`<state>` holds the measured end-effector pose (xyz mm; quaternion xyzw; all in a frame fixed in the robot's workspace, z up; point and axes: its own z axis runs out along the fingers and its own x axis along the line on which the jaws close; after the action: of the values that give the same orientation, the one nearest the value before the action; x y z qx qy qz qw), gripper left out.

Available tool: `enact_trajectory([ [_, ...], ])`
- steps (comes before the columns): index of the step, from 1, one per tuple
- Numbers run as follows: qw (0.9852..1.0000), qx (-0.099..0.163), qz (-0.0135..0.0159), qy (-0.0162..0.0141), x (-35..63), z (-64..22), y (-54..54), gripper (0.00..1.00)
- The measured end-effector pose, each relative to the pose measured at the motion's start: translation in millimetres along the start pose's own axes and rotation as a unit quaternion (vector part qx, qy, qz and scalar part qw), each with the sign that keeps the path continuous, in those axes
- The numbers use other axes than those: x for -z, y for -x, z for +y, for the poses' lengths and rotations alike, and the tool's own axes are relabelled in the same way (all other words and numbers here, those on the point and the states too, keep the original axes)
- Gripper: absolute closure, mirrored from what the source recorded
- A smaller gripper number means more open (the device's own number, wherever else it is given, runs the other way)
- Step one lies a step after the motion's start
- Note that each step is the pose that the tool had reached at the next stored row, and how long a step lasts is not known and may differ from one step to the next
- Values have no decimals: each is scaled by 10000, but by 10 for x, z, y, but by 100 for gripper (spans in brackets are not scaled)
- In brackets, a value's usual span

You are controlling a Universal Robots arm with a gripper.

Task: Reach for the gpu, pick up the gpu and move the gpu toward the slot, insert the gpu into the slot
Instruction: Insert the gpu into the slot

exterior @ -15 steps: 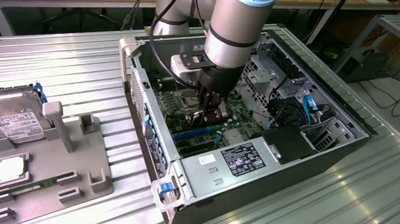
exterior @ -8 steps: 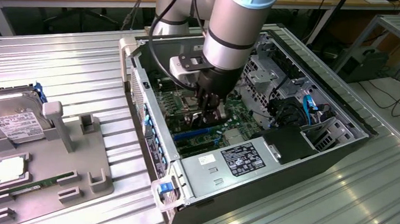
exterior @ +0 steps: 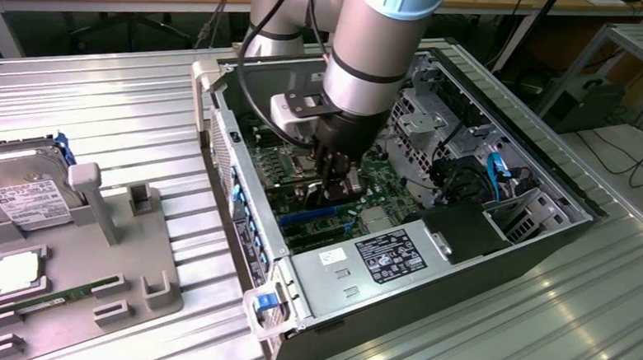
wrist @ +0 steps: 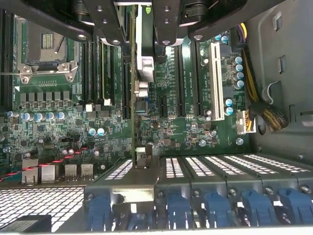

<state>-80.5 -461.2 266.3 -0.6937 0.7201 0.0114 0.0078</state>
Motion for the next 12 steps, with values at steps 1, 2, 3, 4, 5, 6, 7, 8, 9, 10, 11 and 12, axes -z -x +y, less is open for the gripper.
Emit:
enact_trajectory([
  [1,10000,0,0,0,0,0,0,73],
  [2,10000,1,1,0,-1,2,0,73],
  [3,10000,0,2,1,-2,5,1,73],
  [4,10000,0,0,0,-6,10,3,73],
  [5,10000,0,1,0,-8,13,3,73],
  [6,10000,0,1,1,-10,14,4,73],
  [7,10000,1,1,0,-14,16,5,73],
  [8,10000,0,1,1,-16,18,6,73],
  [9,10000,0,1,1,-18,19,6,73],
  [10,10000,0,1,2,-20,19,6,73],
  [11,10000,0,1,4,-21,20,6,73],
  [12,10000,0,1,11,-25,21,6,73],
])
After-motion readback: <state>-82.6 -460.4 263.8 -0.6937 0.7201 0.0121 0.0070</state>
